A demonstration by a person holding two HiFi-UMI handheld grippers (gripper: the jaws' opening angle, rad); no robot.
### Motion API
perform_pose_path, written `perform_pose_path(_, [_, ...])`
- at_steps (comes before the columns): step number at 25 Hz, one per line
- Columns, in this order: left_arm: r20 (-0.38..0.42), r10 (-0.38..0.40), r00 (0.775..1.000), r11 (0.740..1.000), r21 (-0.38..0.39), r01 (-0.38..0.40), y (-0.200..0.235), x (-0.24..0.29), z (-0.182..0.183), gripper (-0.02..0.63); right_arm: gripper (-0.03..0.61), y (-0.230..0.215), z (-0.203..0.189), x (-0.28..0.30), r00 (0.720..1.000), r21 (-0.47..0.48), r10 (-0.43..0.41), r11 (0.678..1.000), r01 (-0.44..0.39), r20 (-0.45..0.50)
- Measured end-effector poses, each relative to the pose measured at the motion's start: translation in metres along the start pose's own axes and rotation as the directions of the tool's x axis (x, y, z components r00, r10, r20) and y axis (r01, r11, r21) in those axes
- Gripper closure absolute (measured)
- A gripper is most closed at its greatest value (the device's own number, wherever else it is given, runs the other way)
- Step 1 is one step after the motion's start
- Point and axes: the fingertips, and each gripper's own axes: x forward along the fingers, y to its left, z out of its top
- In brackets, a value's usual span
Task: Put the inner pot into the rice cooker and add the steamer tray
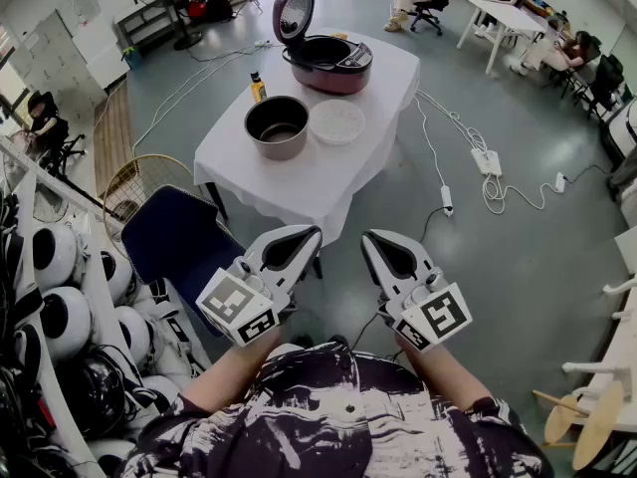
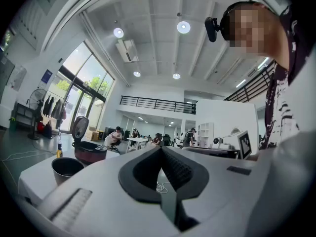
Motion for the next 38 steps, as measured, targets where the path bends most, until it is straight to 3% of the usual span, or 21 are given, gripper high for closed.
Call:
perform_pose_path(12, [0.02, 0.009, 1.0, 1.0, 0.009, -0.009, 0.001, -0.004, 0.007, 0.609, 0.591, 0.002, 0.002, 0.002, 1.0, 0.001, 0.011, 1.0, -0.011, 0.002])
perform_pose_path(16, [0.022, 0.006, 1.0, 1.0, 0.006, -0.006, 0.0, -0.005, 0.007, 0.609, 0.589, 0.006, 0.007, 0.003, 0.996, 0.051, 0.056, 0.997, -0.06, 0.065])
perform_pose_path(17, [0.022, 0.005, 1.0, 1.0, 0.004, -0.005, -0.001, -0.006, 0.007, 0.609, 0.539, 0.007, 0.009, 0.004, 0.994, 0.055, 0.061, 0.996, -0.066, 0.09])
perform_pose_path(18, [0.023, 0.004, 1.0, 1.0, 0.003, -0.004, -0.001, -0.008, 0.006, 0.609, 0.213, 0.008, 0.012, 0.006, 0.992, 0.051, 0.054, 0.997, -0.06, 0.115])
perform_pose_path(19, [0.024, 0.003, 1.0, 1.0, 0.001, -0.004, -0.001, -0.009, 0.006, 0.609, 0.081, 0.009, 0.015, 0.007, 0.99, 0.043, 0.043, 0.998, -0.049, 0.136])
perform_pose_path(20, [0.024, 0.003, 1.0, 1.0, -0.001, -0.003, -0.001, -0.01, 0.007, 0.609, 0.046, 0.01, 0.016, 0.007, 0.988, 0.037, 0.036, 0.998, -0.042, 0.147])
perform_pose_path(38, [-0.023, -0.018, 1.0, 1.0, -0.01, 0.017, -0.008, 0.038, -0.008, 0.609, 0.026, -0.033, -0.006, -0.014, 0.996, 0.08, 0.027, 0.996, -0.035, 0.089])
